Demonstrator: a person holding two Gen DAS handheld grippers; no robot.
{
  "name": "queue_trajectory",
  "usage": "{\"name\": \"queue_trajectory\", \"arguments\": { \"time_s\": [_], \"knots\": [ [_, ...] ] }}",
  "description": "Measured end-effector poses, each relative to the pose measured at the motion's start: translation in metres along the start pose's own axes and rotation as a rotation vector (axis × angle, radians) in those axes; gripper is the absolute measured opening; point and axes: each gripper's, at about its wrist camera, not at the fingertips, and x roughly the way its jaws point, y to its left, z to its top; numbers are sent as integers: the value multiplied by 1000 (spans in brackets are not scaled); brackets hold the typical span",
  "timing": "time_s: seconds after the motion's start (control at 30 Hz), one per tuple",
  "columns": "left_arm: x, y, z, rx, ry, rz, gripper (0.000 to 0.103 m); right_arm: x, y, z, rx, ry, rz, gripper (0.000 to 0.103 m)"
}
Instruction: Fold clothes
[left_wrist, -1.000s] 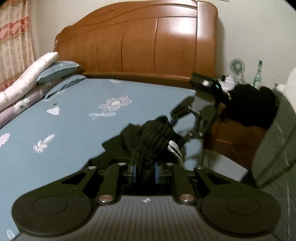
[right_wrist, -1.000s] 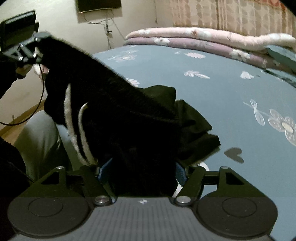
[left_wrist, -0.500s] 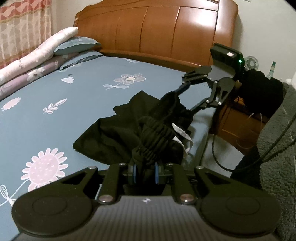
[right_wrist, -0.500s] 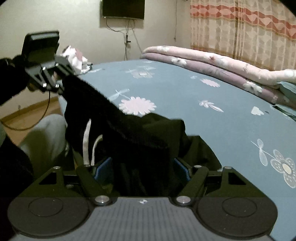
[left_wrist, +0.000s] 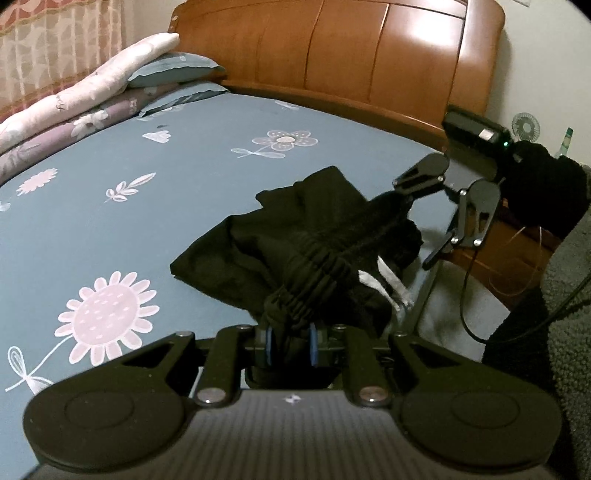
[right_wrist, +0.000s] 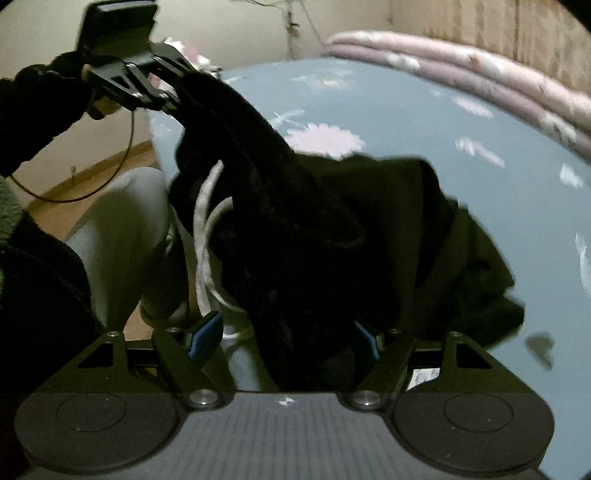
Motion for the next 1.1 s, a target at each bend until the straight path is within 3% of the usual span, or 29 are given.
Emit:
{"name": "queue_trajectory", "arguments": {
  "time_s": [0.03, 0.07, 0.1, 0.13, 0.37, 0.63, 0.87, 1.1],
  "knots": [
    [2, 0, 1, 3, 5, 4, 16, 1, 0, -1, 18, -9, 16, 73],
    [4, 1, 2, 6, 11, 9, 16, 1, 4, 0, 9, -12, 6, 57],
    [5, 2, 4, 11, 15, 16, 16, 1, 8, 1, -7, -13, -12, 30],
    [6, 3, 7, 17, 21, 24, 16, -1, 11, 3, -16, -16, -32, 27],
    [22, 13, 46, 91, 41, 157, 16, -36, 22, 20, -23, -111, -174, 24],
    [64, 27, 136, 229, -14, 310, 17, -85, 17, 36, 29, -243, -342, 22],
    [121, 14, 218, 349, -100, 350, 17, -110, -7, 34, 181, -334, -459, 20],
    [187, -14, 278, 436, -145, 313, 17, -136, -33, 15, 364, -413, -568, 19]
  ]
}}
